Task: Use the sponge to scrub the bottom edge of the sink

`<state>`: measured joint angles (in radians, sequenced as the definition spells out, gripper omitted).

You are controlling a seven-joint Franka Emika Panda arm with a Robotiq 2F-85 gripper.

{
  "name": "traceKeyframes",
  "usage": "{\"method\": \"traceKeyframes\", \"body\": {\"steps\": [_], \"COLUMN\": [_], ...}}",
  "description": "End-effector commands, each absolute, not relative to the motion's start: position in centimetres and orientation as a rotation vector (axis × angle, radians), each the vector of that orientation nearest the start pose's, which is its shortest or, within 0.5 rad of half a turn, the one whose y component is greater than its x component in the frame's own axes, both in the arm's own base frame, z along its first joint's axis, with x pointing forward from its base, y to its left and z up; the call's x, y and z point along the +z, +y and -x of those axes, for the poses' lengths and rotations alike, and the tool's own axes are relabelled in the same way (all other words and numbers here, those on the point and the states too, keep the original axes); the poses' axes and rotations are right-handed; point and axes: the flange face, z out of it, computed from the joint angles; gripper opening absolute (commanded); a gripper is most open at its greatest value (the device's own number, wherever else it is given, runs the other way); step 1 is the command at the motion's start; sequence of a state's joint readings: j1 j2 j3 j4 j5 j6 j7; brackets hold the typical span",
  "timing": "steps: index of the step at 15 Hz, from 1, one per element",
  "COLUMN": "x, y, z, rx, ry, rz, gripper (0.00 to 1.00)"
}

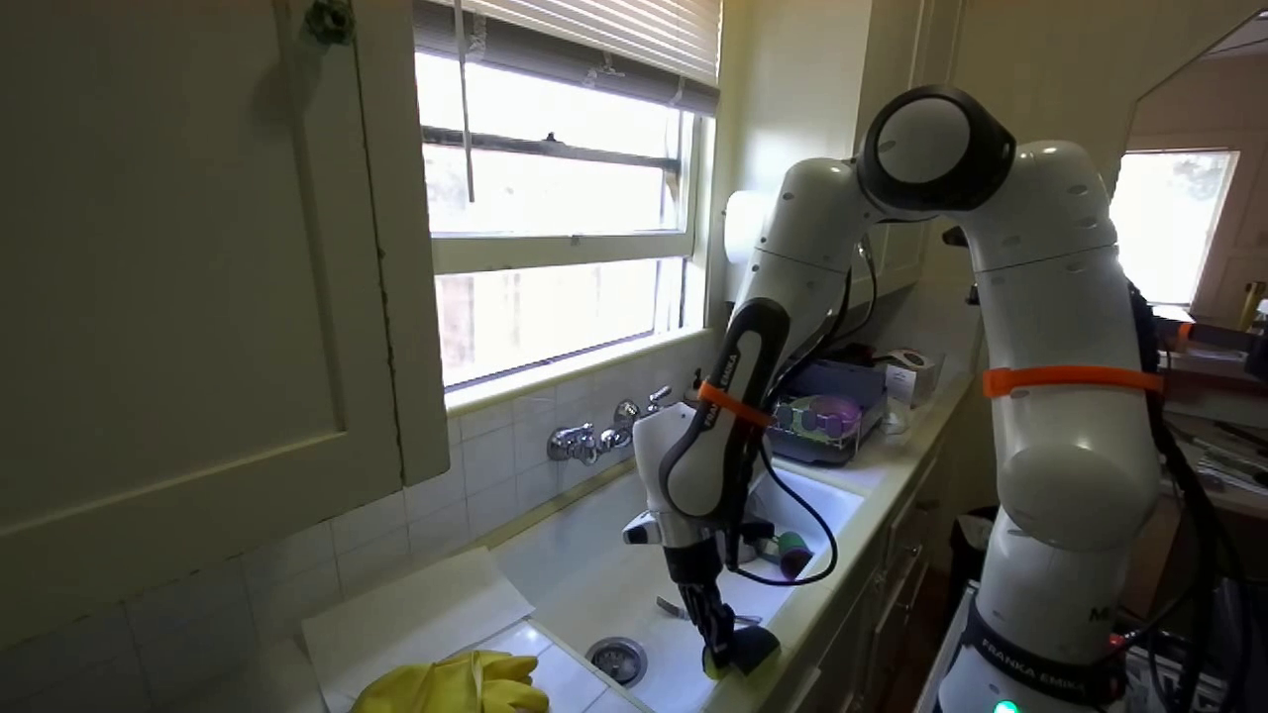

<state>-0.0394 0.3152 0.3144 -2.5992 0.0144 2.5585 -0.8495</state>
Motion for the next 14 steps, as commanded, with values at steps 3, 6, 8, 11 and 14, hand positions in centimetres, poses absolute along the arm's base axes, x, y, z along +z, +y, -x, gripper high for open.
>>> {"method": "traceKeyframes", "body": {"steps": [3,6,8,11,14], "x": [12.3,12.2,12.1,12.3,12.5], "y": [10.8,7.1,4.5,1.0,-2.1], "z": [-37.9,-37.5,-37.6,-37.5,-37.4], "rx": [0.585,0.673,0.691,0.728,0.728], "ry": [-1.499,-1.437,-1.351,-1.247,-1.171], "rz": [2.49,2.552,2.601,2.659,2.698], "gripper": [0.03,0.03,0.03,0.03,0.03]}}
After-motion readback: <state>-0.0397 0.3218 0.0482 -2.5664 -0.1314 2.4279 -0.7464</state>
